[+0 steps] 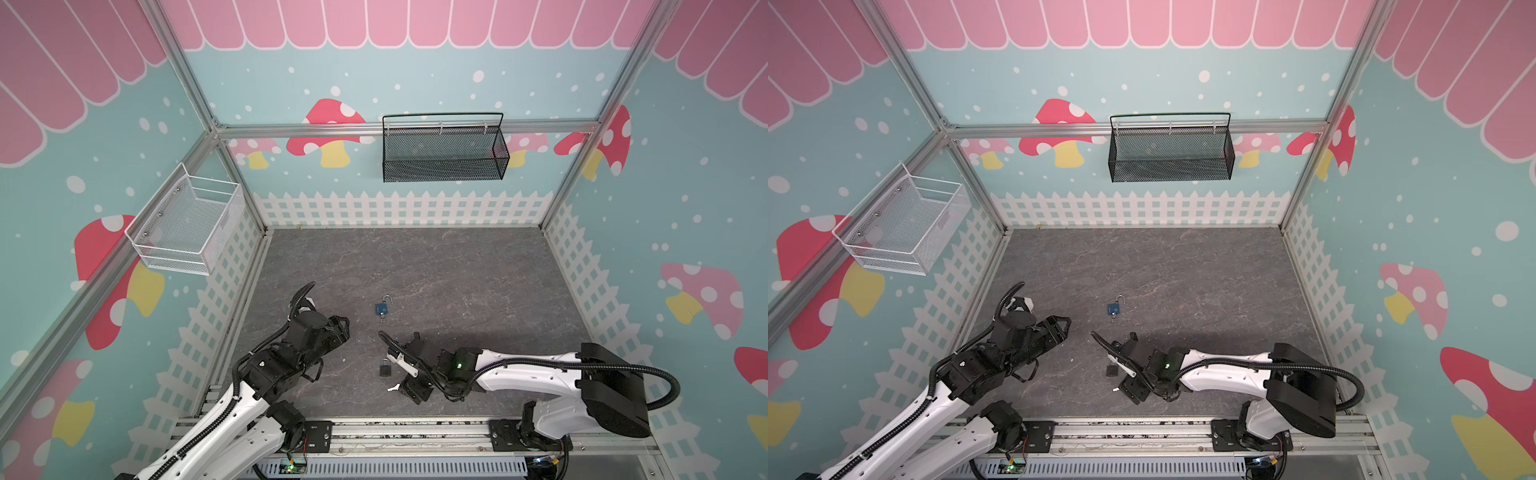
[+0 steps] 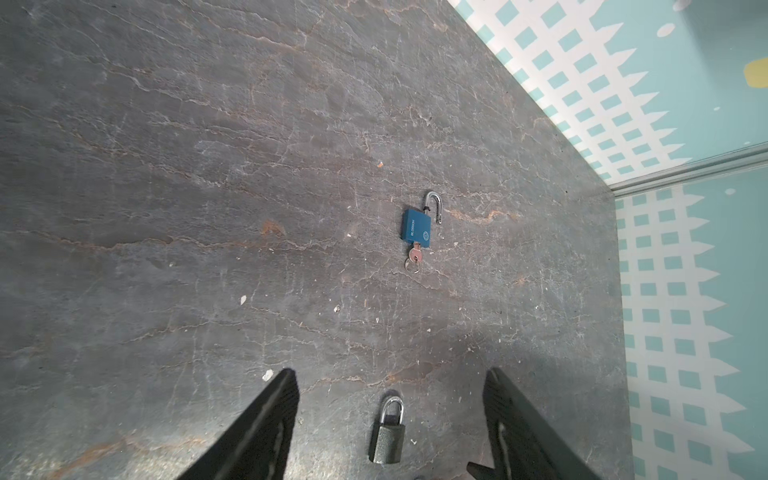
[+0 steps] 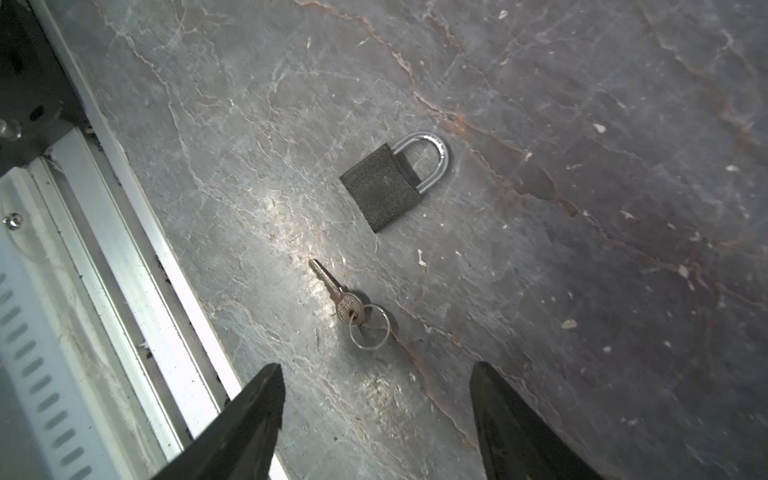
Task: Unlock with the key
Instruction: 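Move the right gripper down over the key ring beside the black padlock, then close the right gripper on the silver key's ring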
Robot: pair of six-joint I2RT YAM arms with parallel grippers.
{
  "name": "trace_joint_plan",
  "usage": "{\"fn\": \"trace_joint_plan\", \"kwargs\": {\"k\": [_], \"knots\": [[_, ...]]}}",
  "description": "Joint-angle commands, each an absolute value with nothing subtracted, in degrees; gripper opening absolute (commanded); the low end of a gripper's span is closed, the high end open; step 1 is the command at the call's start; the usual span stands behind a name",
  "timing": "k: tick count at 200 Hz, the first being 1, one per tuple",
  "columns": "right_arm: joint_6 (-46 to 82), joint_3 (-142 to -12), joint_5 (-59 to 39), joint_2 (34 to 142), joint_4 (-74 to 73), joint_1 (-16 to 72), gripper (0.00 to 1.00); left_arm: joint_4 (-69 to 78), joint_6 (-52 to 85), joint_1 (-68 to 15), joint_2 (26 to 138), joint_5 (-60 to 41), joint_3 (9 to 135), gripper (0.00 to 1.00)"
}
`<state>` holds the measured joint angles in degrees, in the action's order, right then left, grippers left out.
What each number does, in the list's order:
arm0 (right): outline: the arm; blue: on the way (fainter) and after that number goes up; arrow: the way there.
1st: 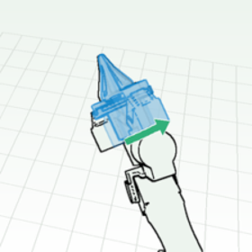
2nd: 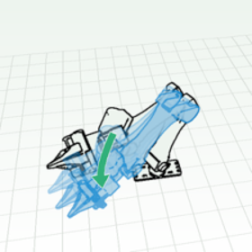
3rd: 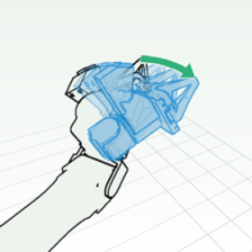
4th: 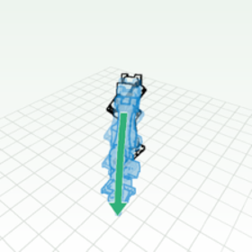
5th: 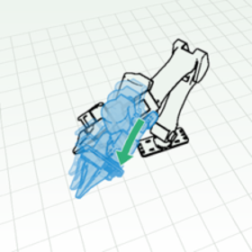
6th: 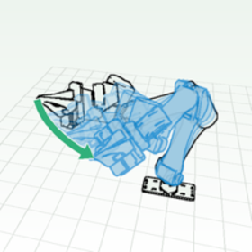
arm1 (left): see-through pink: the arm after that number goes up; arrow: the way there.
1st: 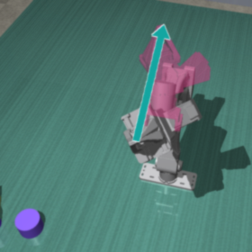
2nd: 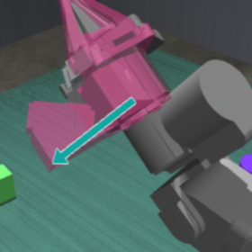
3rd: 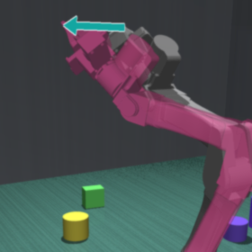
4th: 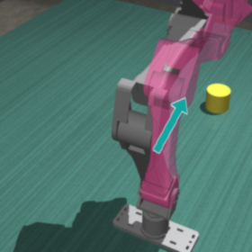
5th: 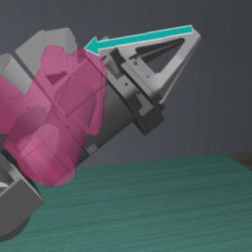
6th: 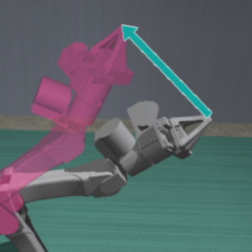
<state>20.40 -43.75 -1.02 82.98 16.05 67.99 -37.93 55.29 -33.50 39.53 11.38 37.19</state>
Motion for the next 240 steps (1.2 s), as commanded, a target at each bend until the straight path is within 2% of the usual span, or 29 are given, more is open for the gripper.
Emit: {"fn": "trace_joint_plan", "kwargs": {"k": [1,124,180,240], "knots": [[16.2,-46.0,-4.4,86.1,14.0,68.3,0.72,-40.1,56.9,-33.2,38.7,12.9,36.7,0.7],[14.0,-48.6,-8.8,93.2,13.6,68.4,0.65,-43.8,57.8,-33.2,38.1,14.0,37.0,0.7],[16.0,-46.9,-9.6,91.4,15.8,70.1,0.57,-43.6,58.0,-33.2,38.5,14.1,36.9,0.7],[20.6,-46.3,-7.2,89.8,18.2,72.4,0.54,-43.1,58.1,-33.2,39.0,14.0,37.0,0.7]]}}
